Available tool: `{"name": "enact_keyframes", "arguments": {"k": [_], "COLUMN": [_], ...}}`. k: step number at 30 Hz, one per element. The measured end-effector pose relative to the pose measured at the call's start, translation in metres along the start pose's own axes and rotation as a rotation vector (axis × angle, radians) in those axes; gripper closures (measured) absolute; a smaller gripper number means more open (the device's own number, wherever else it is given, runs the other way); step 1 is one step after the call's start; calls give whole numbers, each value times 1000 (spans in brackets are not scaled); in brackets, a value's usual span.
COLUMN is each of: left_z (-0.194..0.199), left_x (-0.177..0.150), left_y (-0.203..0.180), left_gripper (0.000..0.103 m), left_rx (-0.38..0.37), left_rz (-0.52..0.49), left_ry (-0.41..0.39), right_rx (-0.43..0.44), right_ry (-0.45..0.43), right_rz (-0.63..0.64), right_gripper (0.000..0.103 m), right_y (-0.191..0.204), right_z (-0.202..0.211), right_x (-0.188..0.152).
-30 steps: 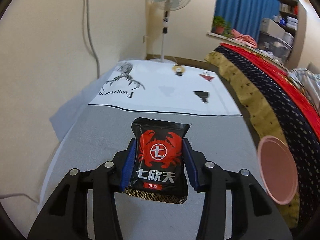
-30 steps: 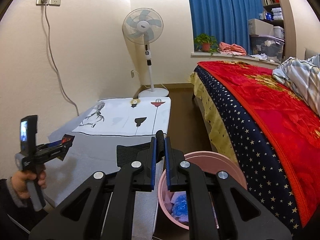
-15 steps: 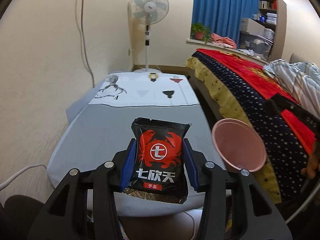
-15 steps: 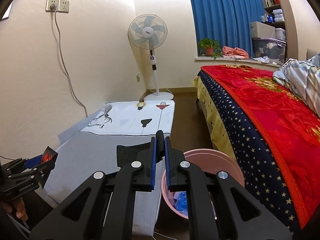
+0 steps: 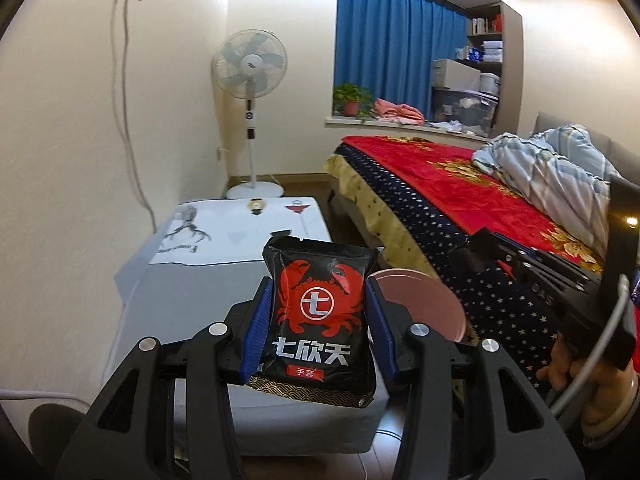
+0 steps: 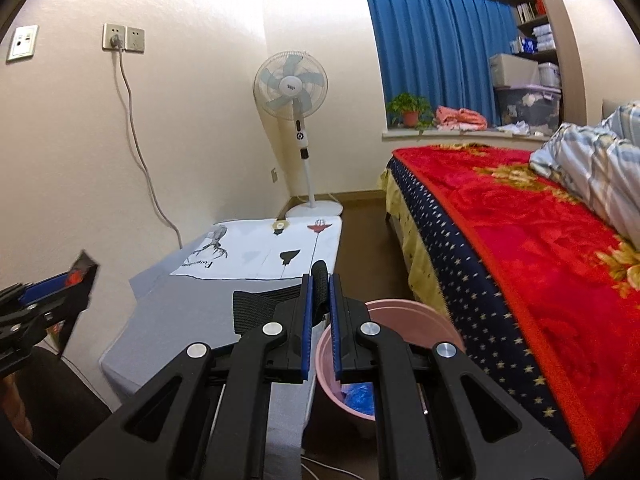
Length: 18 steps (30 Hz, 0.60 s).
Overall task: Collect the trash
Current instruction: 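Carry the snack packet over the pink bin with the left tool, then open the left tool to drop the snack packet into the bin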
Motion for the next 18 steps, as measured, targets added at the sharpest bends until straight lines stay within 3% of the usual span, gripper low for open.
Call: {"name": "enact_keyframes", "arguments": {"k": [3, 7, 14, 18], "left_z": [-20, -75, -185, -234], "left_x": [10, 24, 31, 22], "left_y": [-13, -51, -107, -121], "left_gripper": [58, 58, 54, 49], "left_rx": [-60, -185, -272, -263], "left_rz": [-4, -23, -53, -54], "left_ry": [7, 41, 107, 158], "right_rx": [-31, -108, -231, -270], "right_ry": [13, 57, 149, 232], "right_rz": [12, 20, -1, -10], "right_gripper": [94, 93, 91, 91], "right_y": [-11, -40, -99, -126], "right_z": [-1, -25, -91, -133], "right_x": [4, 9, 10, -2]}}
Point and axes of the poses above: each gripper's, at about its wrist camera, not at the fingertips, and z roughly against the way its jaws point, y to its left, x to its top, the point moved 10 cm from there along -z, roughly the way its jaws point, and after that the axes turned 15 degrees about -z, right-handed, at the moved point
